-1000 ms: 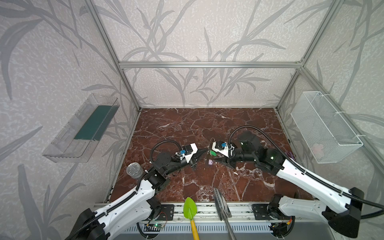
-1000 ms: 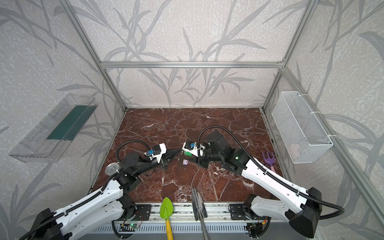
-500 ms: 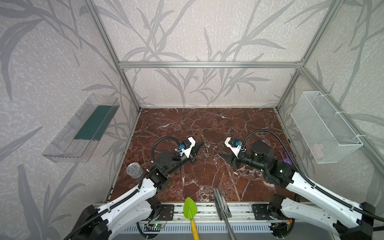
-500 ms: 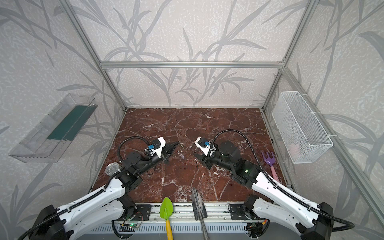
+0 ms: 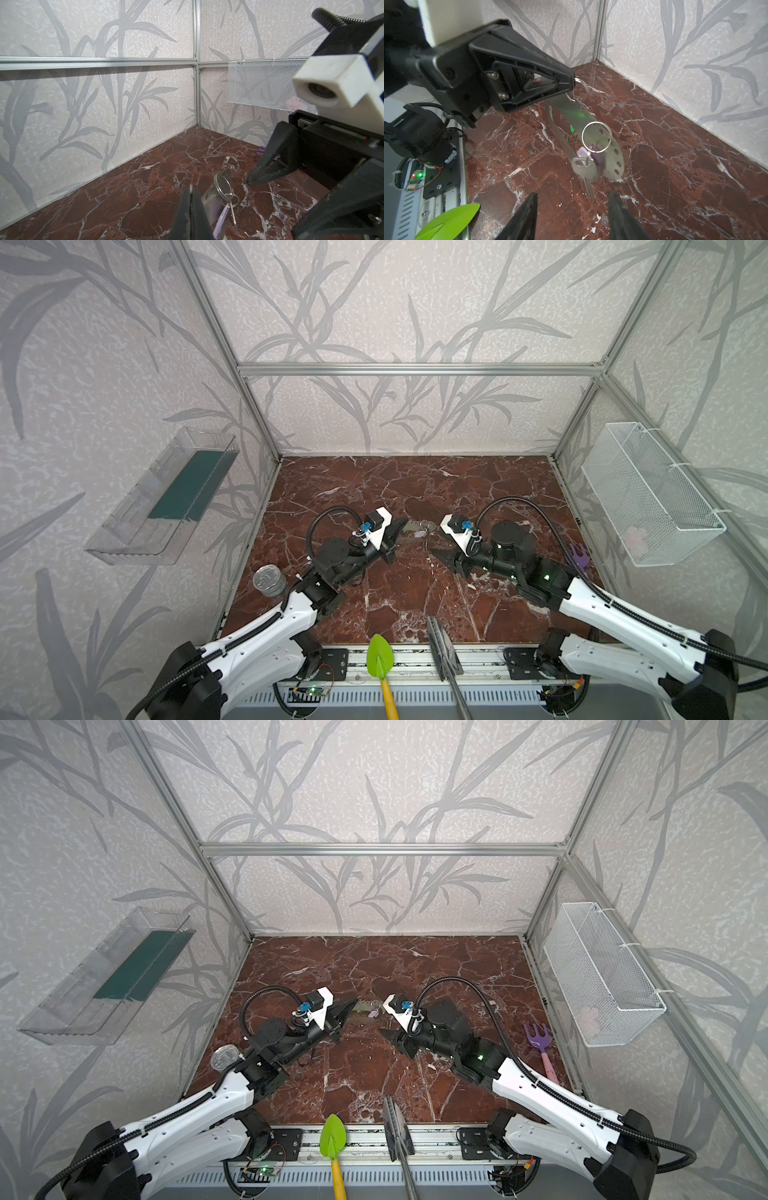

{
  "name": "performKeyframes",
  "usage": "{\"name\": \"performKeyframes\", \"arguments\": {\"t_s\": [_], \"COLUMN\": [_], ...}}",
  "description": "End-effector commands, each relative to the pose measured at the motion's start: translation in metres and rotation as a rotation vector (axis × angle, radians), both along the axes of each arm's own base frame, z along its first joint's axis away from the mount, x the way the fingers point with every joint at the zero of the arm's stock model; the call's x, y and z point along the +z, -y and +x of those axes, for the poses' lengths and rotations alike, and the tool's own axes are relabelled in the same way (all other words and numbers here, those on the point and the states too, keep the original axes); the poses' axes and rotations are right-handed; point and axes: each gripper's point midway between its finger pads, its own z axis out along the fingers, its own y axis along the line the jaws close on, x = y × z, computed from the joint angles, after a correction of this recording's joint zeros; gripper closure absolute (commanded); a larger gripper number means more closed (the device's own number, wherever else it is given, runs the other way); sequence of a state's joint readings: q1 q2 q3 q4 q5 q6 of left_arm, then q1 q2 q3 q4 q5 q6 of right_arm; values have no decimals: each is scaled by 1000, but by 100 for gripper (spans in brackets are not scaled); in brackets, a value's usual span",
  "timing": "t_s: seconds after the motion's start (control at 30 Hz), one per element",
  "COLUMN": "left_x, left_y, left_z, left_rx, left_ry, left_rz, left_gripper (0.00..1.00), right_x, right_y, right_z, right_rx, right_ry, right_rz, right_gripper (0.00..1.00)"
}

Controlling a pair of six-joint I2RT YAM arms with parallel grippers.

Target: Put the keys on the keyring

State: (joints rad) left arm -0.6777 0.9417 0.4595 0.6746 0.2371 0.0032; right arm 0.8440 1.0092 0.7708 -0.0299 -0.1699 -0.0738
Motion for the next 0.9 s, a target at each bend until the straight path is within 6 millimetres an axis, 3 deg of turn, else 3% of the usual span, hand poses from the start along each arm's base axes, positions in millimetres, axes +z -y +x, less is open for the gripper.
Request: {"name": "performKeyframes", "arguments": {"t_s": [0.0,0.2,0.57,0.87], "left_x": [35,40,40,39], "left_y": [0,-2,2,3], "left_z": [-2,-6,-8,-7], "left_rx": [-12,-18,-39,-40], "left_ry": [68,78,72,69], "left_rz": [-70,-82,-79,-74], "left_gripper": [100,100,100,100], "right_x": [25,20,31,34], "right_y": [-3,6,-4,-11], "right_z": [13,27,15,16], "right_rx": [-30,-90,12,38], "right_ry": [77,42,40,38], "right_rz": [22,43,84,85], "right_gripper": [46,45,54,80]}}
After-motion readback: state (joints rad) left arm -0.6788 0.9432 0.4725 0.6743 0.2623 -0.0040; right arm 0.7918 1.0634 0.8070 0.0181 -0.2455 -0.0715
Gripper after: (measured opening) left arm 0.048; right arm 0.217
